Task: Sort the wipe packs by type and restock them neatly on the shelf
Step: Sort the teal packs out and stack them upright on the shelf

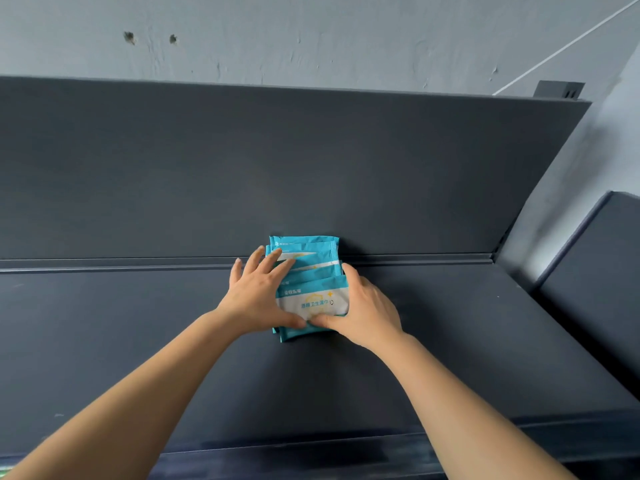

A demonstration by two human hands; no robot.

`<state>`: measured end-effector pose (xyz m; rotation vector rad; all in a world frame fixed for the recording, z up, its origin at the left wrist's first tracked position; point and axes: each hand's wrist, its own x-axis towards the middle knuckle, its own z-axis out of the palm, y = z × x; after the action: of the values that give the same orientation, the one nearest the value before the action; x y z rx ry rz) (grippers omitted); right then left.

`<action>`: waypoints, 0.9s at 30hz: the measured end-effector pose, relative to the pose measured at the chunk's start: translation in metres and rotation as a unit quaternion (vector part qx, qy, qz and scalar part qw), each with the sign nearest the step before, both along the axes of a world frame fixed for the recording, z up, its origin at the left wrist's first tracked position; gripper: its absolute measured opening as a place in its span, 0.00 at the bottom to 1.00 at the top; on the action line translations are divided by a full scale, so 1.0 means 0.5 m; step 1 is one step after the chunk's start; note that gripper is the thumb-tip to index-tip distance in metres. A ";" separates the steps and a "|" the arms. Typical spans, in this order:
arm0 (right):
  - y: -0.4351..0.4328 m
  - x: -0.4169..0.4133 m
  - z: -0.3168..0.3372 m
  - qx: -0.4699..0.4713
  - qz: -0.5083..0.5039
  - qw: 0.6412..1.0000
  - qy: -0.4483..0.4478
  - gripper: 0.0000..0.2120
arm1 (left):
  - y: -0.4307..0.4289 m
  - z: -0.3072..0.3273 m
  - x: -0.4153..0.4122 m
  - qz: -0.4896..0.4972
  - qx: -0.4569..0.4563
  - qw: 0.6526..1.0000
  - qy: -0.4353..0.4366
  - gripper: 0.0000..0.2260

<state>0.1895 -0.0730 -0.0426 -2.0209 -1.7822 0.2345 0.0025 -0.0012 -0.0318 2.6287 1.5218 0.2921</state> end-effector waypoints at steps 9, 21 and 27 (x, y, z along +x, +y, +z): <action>-0.057 -0.005 0.010 -0.007 -0.067 0.996 -0.050 0.41 | -0.029 0.024 0.020 -0.078 0.054 0.994 0.054 0.40; -0.266 -0.042 0.027 -0.030 -0.257 0.951 -0.167 0.23 | -0.107 0.045 0.053 -0.255 0.163 0.949 0.088 0.23; -0.432 -0.094 0.030 -0.056 -0.361 0.911 -0.190 0.22 | -0.211 0.046 0.067 -0.358 0.187 0.913 0.063 0.17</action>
<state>0.1425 -0.2891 -0.0275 -2.7920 -1.0839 -0.3130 0.0360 -0.1067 -0.0090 3.3249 0.4458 0.3744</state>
